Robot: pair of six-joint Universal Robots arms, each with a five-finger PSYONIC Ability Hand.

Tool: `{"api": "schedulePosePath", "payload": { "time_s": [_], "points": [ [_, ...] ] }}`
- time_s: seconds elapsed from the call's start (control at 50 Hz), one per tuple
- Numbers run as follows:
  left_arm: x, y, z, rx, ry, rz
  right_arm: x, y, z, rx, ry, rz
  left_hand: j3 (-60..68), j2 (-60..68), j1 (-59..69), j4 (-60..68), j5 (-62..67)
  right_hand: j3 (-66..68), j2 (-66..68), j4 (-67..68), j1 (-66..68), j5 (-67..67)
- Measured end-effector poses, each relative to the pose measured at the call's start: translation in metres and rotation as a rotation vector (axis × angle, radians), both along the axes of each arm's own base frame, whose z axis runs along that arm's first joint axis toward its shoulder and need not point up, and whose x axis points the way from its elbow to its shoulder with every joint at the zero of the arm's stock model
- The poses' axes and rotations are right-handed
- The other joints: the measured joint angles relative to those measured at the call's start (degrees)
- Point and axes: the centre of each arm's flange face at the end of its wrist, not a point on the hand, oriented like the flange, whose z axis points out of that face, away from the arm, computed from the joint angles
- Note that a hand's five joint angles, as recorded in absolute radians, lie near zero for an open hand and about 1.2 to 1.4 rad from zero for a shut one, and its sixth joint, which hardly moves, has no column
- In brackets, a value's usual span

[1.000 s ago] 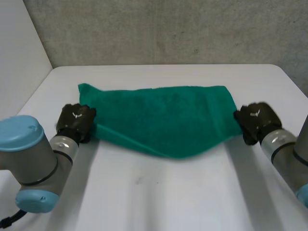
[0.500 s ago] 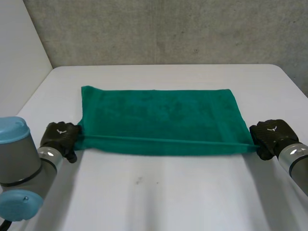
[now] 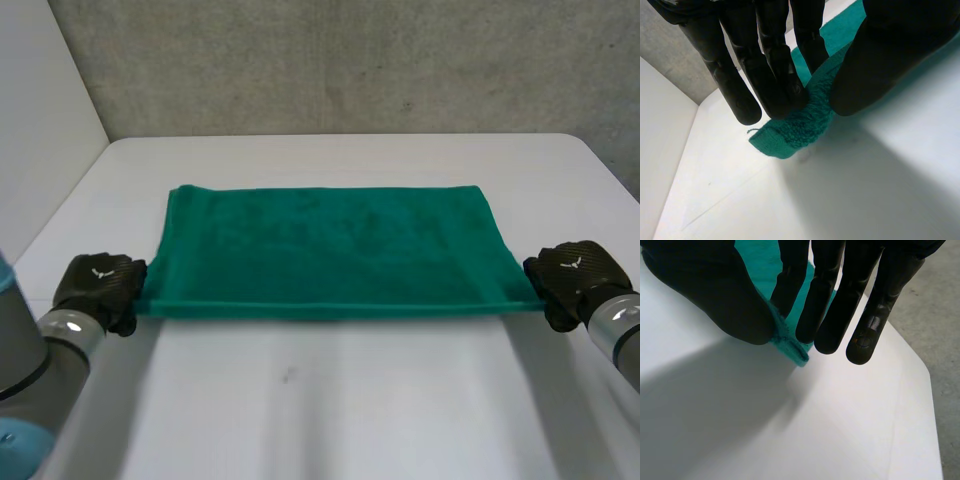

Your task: Fold the towel.

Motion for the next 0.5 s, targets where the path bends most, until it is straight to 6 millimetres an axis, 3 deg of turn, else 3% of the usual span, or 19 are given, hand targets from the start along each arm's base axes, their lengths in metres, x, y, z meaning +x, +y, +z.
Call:
{"api": "schedulePosePath", "payload": {
  "time_s": [0.12,0.16,0.2,0.26,0.34,0.5],
  "points": [
    [0.007,0.032,0.017,0.042,-0.059,-0.017,-0.009,0.026,0.011,0.105,0.168,0.056,0.01,0.05,0.00,0.02,0.00,0.00,0.00,0.00,0.00,0.00],
    [0.007,0.032,0.017,0.042,-0.059,-0.017,-0.009,0.026,0.011,0.105,0.168,0.056,0.01,0.05,0.00,0.02,0.00,0.00,0.00,0.00,0.00,0.00],
    [0.010,0.052,0.026,0.065,-0.131,-0.048,-0.022,0.048,0.017,0.226,0.330,0.120,0.17,0.10,0.00,0.04,0.00,0.00,0.00,0.00,0.00,0.00],
    [0.011,0.060,0.031,0.065,-0.177,-0.077,-0.029,0.052,0.024,0.242,0.395,0.142,0.26,0.20,0.00,0.05,0.00,0.00,0.00,0.00,0.00,0.00],
    [0.008,0.054,0.031,0.051,-0.186,-0.099,-0.031,0.041,0.031,0.187,0.384,0.113,0.26,0.20,0.00,0.05,0.00,0.00,0.00,0.00,0.00,0.00],
    [-0.006,0.004,0.019,-0.028,-0.166,-0.127,-0.018,-0.002,0.030,0.040,0.272,0.073,0.26,0.20,0.00,0.05,0.00,0.00,0.00,0.00,0.00,0.00]
  ]
}}
